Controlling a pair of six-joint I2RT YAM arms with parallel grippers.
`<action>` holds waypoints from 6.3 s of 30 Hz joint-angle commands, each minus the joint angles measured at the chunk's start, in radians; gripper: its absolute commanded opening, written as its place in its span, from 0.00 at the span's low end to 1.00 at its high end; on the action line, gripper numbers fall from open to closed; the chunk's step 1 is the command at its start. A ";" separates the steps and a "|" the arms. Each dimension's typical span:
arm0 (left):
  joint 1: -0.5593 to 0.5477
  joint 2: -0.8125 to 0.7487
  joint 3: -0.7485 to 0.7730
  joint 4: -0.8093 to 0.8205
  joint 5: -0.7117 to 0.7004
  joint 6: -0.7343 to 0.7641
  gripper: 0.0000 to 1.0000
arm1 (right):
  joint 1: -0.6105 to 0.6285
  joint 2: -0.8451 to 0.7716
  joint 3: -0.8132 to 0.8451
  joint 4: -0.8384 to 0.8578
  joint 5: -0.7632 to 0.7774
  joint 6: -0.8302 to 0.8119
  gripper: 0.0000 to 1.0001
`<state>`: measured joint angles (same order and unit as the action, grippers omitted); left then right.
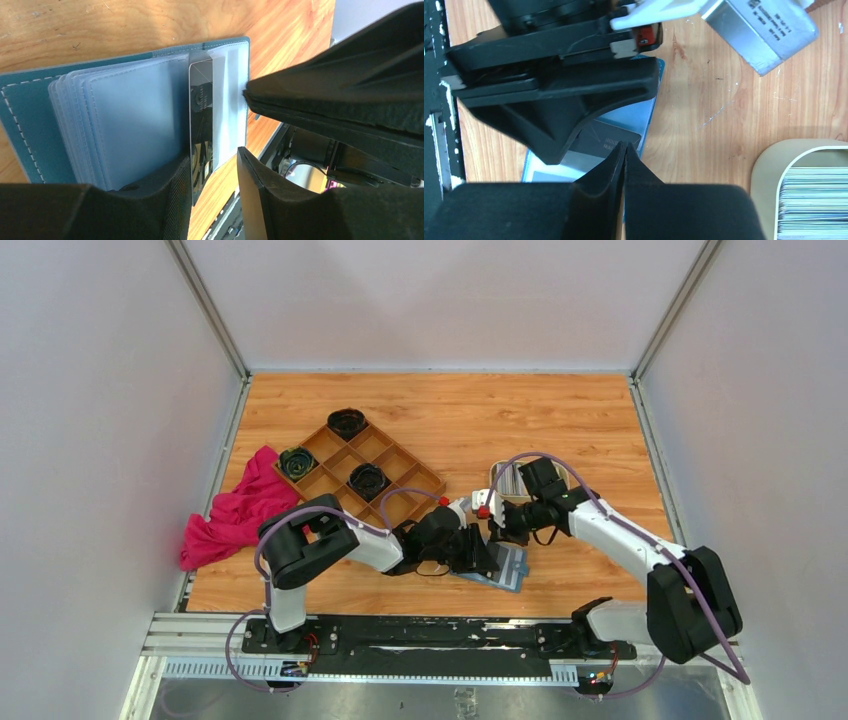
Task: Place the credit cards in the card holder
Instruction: Insert the credit card into the card holder.
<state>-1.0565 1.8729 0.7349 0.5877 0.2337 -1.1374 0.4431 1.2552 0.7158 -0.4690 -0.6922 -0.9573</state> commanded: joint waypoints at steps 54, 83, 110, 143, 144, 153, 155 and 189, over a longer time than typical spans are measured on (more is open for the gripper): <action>0.010 0.041 -0.135 0.185 0.009 -0.059 0.67 | -0.064 -0.236 -0.045 -0.211 -0.122 -0.263 0.16; 0.013 0.100 -0.166 0.330 0.021 -0.093 0.68 | -0.036 0.283 0.145 0.055 -0.178 0.606 0.00; 0.013 0.103 -0.164 0.325 0.012 -0.096 0.69 | 0.042 0.440 0.255 -0.164 0.023 0.569 0.00; 0.016 -0.048 -0.171 0.199 -0.039 0.025 0.68 | -0.182 0.169 0.301 -0.421 -0.148 0.214 0.05; 0.016 -0.054 -0.166 0.180 -0.044 0.037 0.68 | -0.191 0.150 0.297 -0.421 -0.153 0.208 0.06; 0.013 -0.142 -0.104 -0.082 -0.125 0.160 0.70 | -0.204 0.101 0.279 -0.416 -0.167 0.191 0.08; 0.012 -0.158 -0.096 -0.117 -0.143 0.181 0.70 | -0.204 0.097 0.277 -0.416 -0.167 0.185 0.08; -0.051 -0.194 0.096 -0.470 -0.217 0.343 0.71 | -0.208 0.059 0.261 -0.405 -0.167 0.163 0.09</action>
<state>-1.1233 1.6752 0.8551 0.0803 -0.0334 -0.7479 0.2523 1.3373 0.9897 -0.8585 -0.8459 -0.7761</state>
